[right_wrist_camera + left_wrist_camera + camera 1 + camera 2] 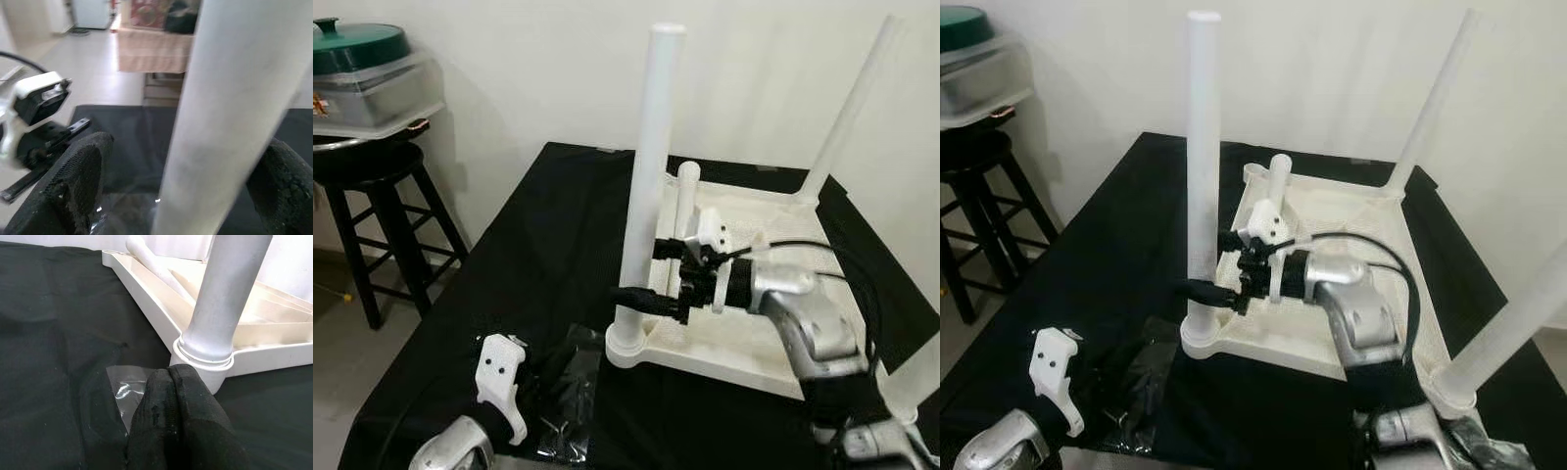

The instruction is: Building children table

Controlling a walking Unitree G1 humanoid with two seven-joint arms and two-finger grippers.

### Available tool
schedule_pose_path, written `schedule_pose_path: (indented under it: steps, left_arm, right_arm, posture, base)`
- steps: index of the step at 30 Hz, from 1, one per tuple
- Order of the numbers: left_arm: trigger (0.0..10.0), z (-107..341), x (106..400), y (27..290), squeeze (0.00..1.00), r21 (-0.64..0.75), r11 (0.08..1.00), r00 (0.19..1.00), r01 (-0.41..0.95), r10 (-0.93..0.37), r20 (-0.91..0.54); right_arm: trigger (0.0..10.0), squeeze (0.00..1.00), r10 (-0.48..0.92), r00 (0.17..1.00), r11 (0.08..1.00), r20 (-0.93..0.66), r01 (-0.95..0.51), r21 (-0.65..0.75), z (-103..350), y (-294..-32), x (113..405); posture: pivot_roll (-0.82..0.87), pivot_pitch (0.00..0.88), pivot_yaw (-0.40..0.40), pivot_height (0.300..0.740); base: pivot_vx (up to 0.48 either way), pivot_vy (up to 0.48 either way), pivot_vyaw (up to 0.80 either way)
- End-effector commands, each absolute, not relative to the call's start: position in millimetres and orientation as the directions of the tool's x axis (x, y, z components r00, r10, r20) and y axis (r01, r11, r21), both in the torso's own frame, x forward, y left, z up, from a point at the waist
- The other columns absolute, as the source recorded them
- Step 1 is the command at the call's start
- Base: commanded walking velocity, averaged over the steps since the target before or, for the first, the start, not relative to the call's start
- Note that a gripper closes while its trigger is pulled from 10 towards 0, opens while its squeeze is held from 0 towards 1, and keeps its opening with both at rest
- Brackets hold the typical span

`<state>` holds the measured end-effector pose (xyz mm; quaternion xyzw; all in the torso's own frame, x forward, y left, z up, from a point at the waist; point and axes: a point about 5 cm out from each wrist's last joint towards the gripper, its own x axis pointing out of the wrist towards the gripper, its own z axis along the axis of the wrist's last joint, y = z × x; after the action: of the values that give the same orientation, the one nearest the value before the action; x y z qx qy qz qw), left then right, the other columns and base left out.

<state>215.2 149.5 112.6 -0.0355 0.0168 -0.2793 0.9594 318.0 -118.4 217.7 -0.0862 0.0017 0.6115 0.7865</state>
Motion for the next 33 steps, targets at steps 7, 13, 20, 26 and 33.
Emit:
schedule_pose_path:
  steps: [7,13,20,26,33]
  left_arm:
    - [10.0,108,214,149,0.00,-0.085,0.841,0.842,0.534,-0.538,-0.033]
    - [10.0,108,214,150,0.00,-0.083,0.841,0.842,0.534,-0.538,-0.035]
    - [10.0,108,213,150,0.00,-0.085,0.841,0.842,0.535,-0.539,-0.033]
    - [10.0,108,212,150,0.00,-0.086,0.841,0.842,0.534,-0.538,-0.032]
    - [10.0,111,210,152,0.00,-0.087,0.841,0.843,0.533,-0.537,-0.031]
  right_arm:
    - [10.0,0.00,0.966,0.211,0.199,-0.147,-0.975,-0.098,214,-113,344]
    - [0.0,0.00,0.979,0.139,0.134,-0.151,-0.990,-0.047,204,-113,347]
    - [0.0,0.00,0.971,0.178,0.170,-0.161,-0.983,-0.064,200,-121,350]
    - [0.0,0.00,0.935,0.328,0.315,-0.138,-0.943,-0.105,198,-126,352]
    - [0.0,0.00,0.417,0.898,0.908,-0.137,-0.408,0.091,147,-98,320]
  posture:
    - [0.08,0.000,-0.076,0.740]
    - [0.09,0.000,-0.079,0.740]
    - [0.07,0.000,-0.072,0.740]
    - [0.06,0.000,-0.074,0.740]
    - [0.05,0.024,-0.066,0.740]
  base:
    - [0.000,0.000,0.00]
    - [0.000,0.000,0.00]
    - [0.000,0.000,0.00]
    - [0.000,0.000,0.00]
    - [0.000,0.000,0.00]
